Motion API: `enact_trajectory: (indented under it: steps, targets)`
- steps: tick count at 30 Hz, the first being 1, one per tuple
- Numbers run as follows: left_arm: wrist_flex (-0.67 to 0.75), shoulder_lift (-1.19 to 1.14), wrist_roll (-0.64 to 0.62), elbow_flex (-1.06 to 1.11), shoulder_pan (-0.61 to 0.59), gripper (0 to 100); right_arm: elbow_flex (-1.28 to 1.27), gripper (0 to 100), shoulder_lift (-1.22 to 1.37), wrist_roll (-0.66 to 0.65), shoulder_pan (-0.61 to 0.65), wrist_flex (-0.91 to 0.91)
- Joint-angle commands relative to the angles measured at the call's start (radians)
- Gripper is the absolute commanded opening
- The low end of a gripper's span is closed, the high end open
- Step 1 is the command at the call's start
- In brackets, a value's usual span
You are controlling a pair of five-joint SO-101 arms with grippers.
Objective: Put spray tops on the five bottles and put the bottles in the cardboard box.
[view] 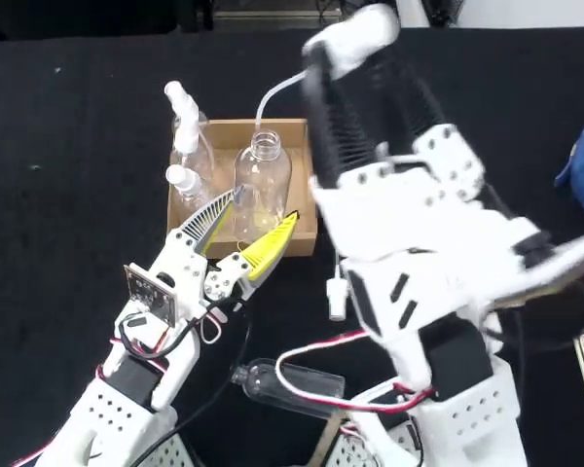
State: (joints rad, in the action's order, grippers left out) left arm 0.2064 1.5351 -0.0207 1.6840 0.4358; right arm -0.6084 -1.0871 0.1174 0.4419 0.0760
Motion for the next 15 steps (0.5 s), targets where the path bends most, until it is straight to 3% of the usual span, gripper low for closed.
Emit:
enact_trajectory:
  steps: [1,15]
  targets:
    - [-0.003,0.003,0.0,0.024,0.013,3,0.007,1.1,-0.002,-0.121,0.068,0.032]
    - [-0.003,0.003,0.0,0.024,0.013,3,0.047,1.0,-0.004,-0.129,0.068,0.032]
